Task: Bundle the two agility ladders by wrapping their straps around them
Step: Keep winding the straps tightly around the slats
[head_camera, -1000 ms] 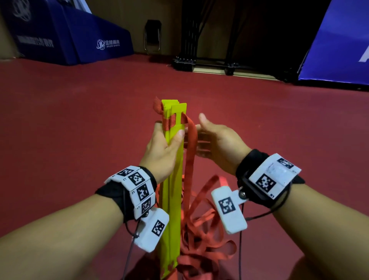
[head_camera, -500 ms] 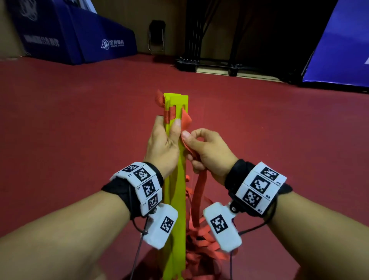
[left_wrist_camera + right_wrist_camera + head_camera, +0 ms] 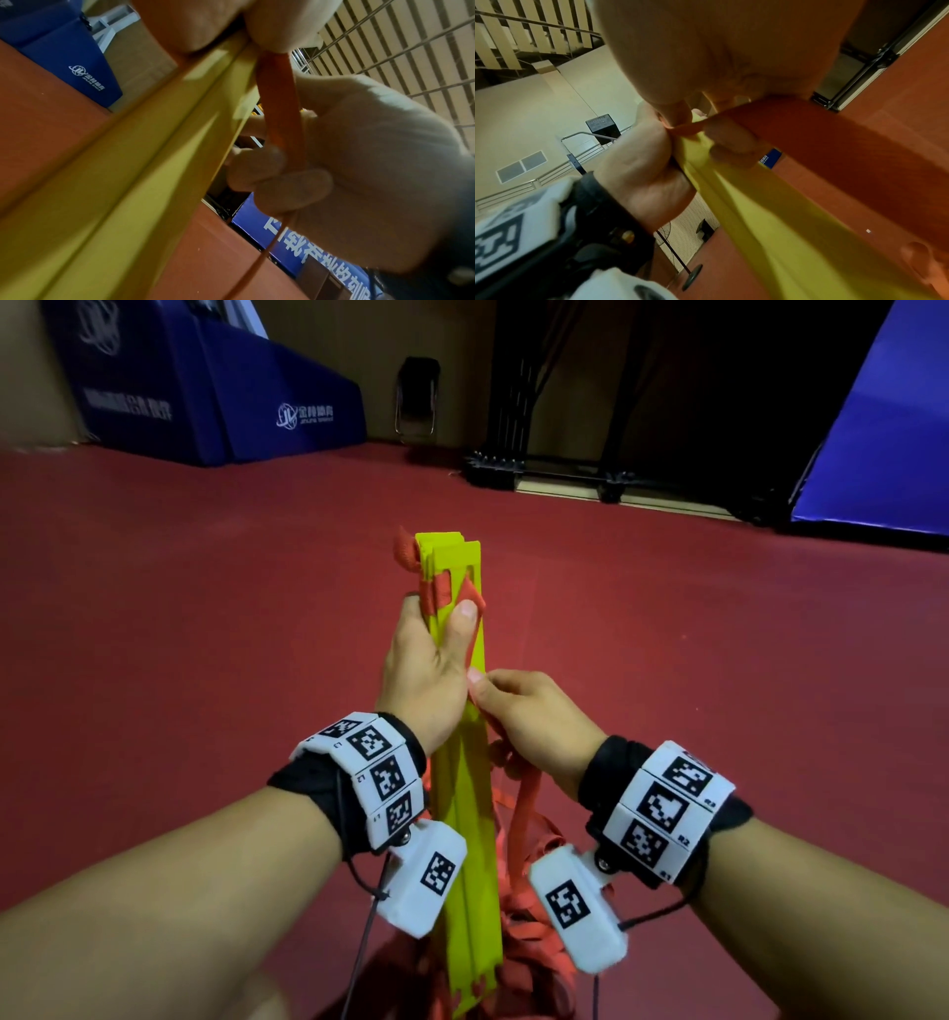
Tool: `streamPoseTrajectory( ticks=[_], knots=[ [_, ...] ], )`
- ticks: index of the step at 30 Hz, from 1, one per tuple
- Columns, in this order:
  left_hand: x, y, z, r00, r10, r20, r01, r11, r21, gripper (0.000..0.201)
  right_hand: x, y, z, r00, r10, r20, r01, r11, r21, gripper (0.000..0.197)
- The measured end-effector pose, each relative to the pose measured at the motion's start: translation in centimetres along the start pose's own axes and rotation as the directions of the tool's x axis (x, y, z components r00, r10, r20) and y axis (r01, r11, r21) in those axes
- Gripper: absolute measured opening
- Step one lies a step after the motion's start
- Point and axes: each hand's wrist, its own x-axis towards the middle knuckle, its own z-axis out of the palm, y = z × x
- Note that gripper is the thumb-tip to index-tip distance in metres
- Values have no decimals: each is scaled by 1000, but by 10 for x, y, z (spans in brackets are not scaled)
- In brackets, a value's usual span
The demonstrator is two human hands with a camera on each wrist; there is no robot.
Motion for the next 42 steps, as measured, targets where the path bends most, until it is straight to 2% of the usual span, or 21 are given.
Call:
streamPoseTrajectory(
  ticks=[3,5,9,11,14,17,19,21,23,25,28,29,32,33,36,38,40,41,42],
  knots=[
    [-1,0,-1,1000,-14,6,14,1000,-11,11,-4,2,3,992,40,122,-42,999,10,60],
    [0,1,-1,1000,-30,-6,30,999,-35,13,-7,3,5,985,42,168,-32,998,-57,60],
    [4,0,3,996,-77,-42,66,972,-227,32,-2,6,8,995,-83,58,96,958,-272,54],
    [6,1,3,997,-80,0,75,936,-343,43,5,8,6,992,-128,-7,119,941,-317,53],
    [4,1,6,988,-100,115,138,907,-399,52,10,9,1,988,-147,-41,130,949,-287,55],
    [-6,-2,10,956,-147,253,236,899,-369,62,12,2,-8,985,-154,-82,137,973,-183,64],
    [-9,-3,13,934,-157,321,273,894,-356,53,13,-3,-15,984,-136,-118,124,987,-100,68],
    [-9,-4,16,935,-147,322,261,900,-350,39,16,-3,-17,982,-124,-140,116,991,-66,67],
    [-9,-7,18,950,-136,280,227,918,-325,36,17,-1,-15,979,-117,-165,110,993,-52,64],
    [-9,-13,20,957,-135,255,216,922,-322,50,18,2,-11,981,-98,-170,95,995,-29,58],
    [-6,-23,21,964,-149,219,212,930,-300,100,17,3,-8,985,-96,-146,100,995,18,39],
    [-4,-26,21,968,-142,205,199,935,-292,103,16,3,-9,985,-100,-138,106,994,31,34],
    [-5,-11,17,980,-100,170,142,956,-257,82,16,4,-9,978,-143,-151,150,988,33,27],
    [-6,-7,17,981,-104,162,141,960,-241,81,17,5,-9,971,-172,-164,174,985,-1,25],
    [-6,-6,17,982,-110,154,147,956,-255,104,20,6,-9,937,-264,-230,241,962,-126,20],
    [-5,-10,19,981,-126,148,162,949,-269,112,22,4,-11,914,-269,-304,197,949,-248,47],
    [-3,-14,19,981,-125,150,164,947,-276,97,20,2,-13,899,-226,-375,103,941,-321,52],
    [-4,-14,19,984,-113,138,148,951,-272,84,19,1,-13,899,-202,-388,82,949,-304,48],
    [-4,-13,19,985,-108,136,141,953,-266,79,17,1,-12,897,-192,-398,79,956,-283,43]
  ],
)
